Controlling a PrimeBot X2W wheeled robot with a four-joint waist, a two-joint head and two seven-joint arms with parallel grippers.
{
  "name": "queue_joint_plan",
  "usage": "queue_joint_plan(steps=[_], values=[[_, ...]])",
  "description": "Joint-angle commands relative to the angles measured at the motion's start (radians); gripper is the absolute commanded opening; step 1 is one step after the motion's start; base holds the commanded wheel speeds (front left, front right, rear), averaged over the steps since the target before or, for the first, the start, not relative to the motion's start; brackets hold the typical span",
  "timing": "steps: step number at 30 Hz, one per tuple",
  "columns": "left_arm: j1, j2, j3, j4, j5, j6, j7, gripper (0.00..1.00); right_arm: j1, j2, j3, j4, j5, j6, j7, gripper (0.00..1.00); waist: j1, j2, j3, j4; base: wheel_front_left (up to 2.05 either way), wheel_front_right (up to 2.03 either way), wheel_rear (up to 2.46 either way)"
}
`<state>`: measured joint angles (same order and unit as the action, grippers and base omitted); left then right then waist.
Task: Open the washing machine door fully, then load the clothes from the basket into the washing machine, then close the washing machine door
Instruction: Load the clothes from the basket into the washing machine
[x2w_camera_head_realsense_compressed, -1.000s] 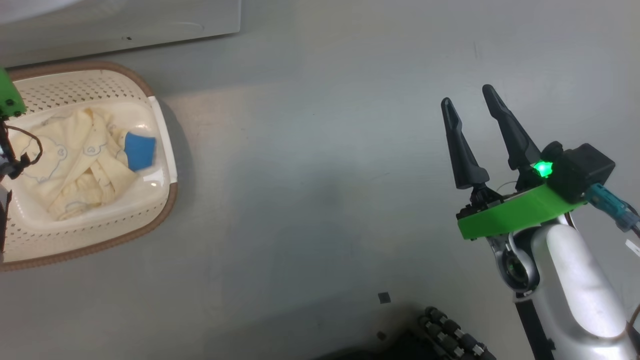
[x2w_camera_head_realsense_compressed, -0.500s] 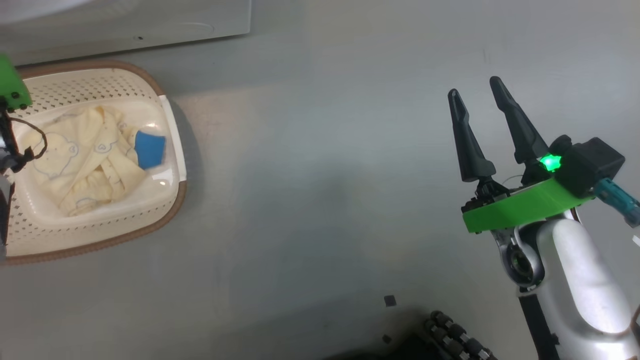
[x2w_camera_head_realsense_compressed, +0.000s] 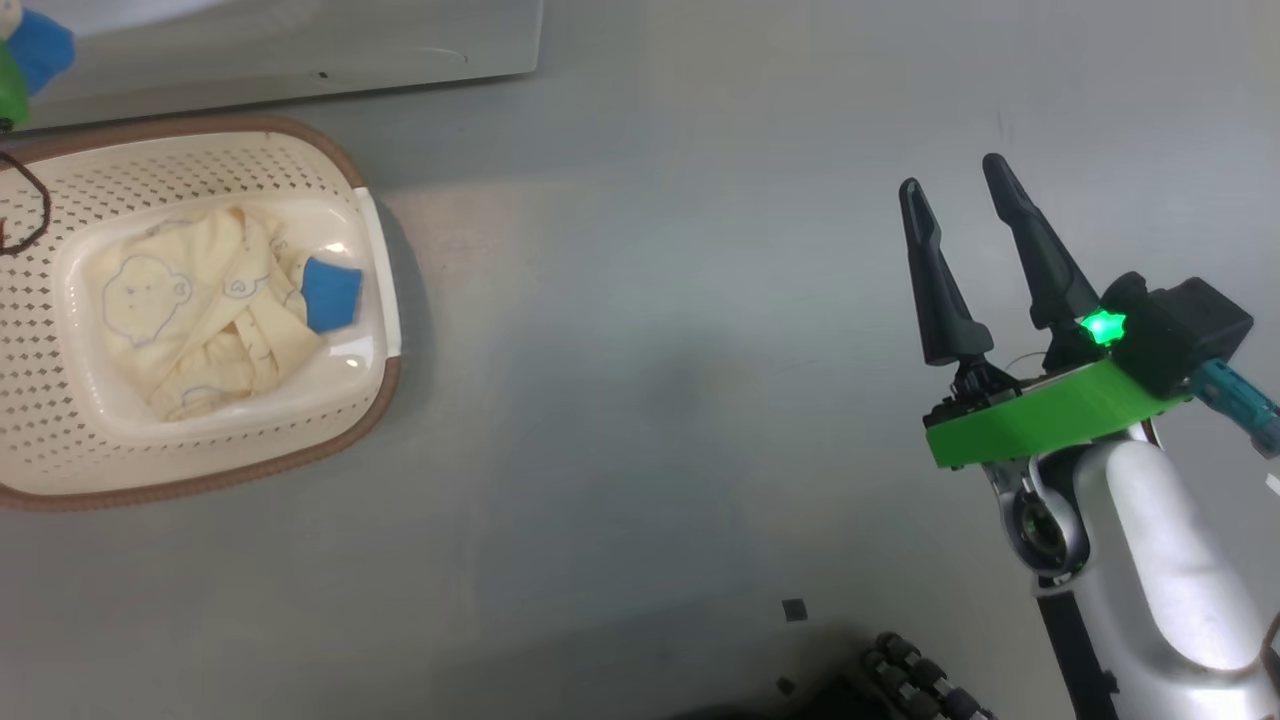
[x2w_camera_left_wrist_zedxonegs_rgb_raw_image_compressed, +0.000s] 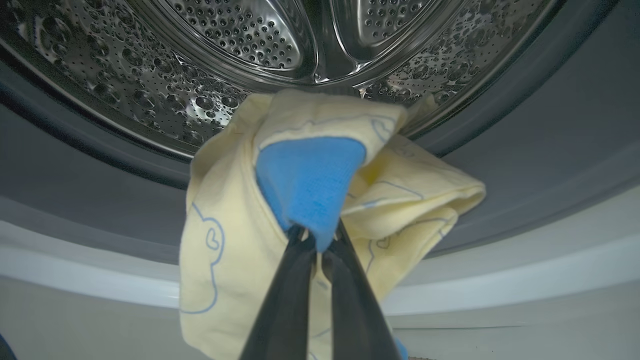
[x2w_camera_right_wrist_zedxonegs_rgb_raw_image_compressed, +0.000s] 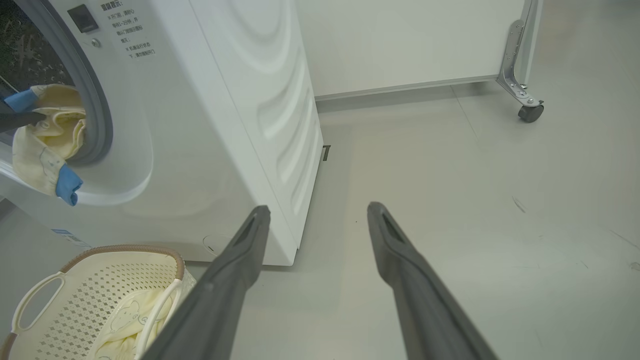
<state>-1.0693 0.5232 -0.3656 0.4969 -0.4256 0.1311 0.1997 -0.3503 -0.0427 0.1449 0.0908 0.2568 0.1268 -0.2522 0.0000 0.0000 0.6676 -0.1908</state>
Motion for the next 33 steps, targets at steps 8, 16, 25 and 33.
queue_joint_plan(steps=[8, 16, 25, 33], values=[[-0.104, 0.146, 0.056, -0.123, -0.019, -0.003, 0.147, 0.00, 0.003, -0.008, 0.052, -0.034, 0.041, 0.004, -0.010, 1.00, 0.0000, 0.0000, 0.043, -0.064, 0.00, 0.00, 0.00], [-0.236, 0.214, 0.065, -0.066, 0.035, 0.001, 0.125, 0.00, -0.012, -0.008, 0.077, -0.038, 0.084, 0.004, -0.010, 1.00, 0.0000, 0.0000, 0.108, -0.137, 0.00, 0.00, 0.00], [-0.426, 0.253, 0.052, 0.016, 0.121, -0.005, -0.004, 0.00, -0.032, -0.008, 0.112, -0.052, 0.132, 0.004, -0.010, 1.00, 0.0000, 0.0000, 0.197, -0.203, 0.00, 0.00, 0.00], [-0.561, 0.253, 0.032, 0.042, 0.179, 0.005, -0.095, 0.00, -0.049, -0.008, 0.132, -0.052, 0.164, 0.004, -0.010, 1.00, 0.0000, 0.0000, 0.241, -0.236, 0.00, 0.00, 0.00]])
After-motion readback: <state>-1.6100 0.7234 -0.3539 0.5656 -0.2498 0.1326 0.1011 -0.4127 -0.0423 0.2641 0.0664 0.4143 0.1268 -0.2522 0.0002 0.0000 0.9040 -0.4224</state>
